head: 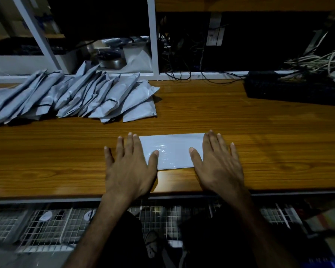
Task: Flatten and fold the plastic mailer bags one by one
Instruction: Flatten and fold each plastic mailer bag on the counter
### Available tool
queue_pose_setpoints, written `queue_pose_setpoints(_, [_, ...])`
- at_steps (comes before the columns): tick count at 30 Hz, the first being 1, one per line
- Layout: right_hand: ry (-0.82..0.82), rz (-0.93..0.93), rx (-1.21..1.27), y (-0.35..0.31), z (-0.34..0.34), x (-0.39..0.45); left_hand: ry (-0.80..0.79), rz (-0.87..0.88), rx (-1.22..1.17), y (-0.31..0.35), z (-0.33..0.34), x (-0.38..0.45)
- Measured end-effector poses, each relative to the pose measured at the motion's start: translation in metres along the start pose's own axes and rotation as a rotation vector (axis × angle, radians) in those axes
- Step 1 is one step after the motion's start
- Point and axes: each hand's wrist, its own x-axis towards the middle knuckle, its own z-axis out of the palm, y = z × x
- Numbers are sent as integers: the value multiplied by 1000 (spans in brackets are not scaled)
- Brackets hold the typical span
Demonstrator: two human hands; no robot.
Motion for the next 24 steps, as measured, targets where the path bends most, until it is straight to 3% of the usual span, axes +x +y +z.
queue_pose_setpoints(24, [37,12,79,43,-16,2,60,-36,21,-45,-13,-9])
